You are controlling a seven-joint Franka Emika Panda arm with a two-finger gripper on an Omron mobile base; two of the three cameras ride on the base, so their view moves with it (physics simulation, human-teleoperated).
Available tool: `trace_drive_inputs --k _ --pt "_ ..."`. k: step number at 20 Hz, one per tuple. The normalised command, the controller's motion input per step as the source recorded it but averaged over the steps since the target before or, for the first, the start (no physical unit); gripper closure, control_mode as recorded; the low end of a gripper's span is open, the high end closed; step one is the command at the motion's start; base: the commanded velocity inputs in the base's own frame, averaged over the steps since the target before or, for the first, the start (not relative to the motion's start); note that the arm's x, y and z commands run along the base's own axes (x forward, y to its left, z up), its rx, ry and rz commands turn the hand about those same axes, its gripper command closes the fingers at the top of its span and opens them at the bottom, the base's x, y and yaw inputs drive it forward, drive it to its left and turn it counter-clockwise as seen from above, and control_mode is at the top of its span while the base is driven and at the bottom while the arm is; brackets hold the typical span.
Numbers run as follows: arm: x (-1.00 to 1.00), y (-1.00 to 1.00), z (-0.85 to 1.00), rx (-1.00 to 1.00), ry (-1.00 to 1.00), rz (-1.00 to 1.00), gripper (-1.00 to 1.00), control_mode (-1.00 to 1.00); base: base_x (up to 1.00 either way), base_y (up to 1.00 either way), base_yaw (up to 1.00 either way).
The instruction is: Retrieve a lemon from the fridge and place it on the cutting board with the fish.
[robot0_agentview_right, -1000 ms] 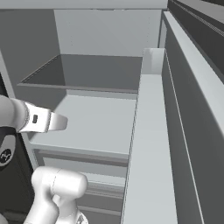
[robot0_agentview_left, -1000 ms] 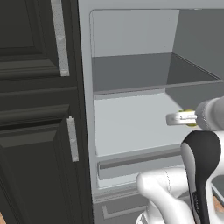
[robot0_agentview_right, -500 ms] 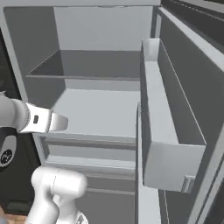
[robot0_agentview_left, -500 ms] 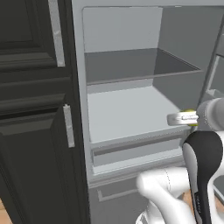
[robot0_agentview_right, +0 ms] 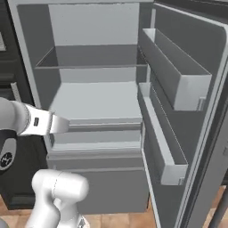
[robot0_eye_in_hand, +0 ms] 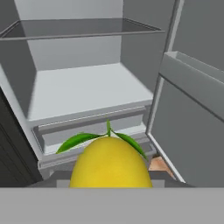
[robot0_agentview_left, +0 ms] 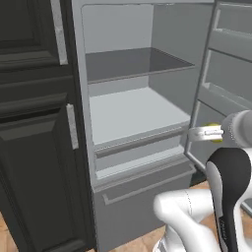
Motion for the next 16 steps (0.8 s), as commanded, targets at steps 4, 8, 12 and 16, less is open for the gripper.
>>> trace_drive_inputs --k 4,8,12,16 --pt "0.0 0.0 0.0 0.0 0.0 0.0 1.0 1.0 -0.56 0.17 -0.32" --pt "0.0 0.0 0.0 0.0 0.0 0.0 1.0 1.0 -0.59 0.12 -0.34" --pt "0.0 0.0 0.0 0.0 0.0 0.0 1.0 1.0 -0.55 0.06 -0.34" --pt "0.0 0.0 0.0 0.0 0.0 0.0 1.0 1.0 -0.49 0.0 -0.38"
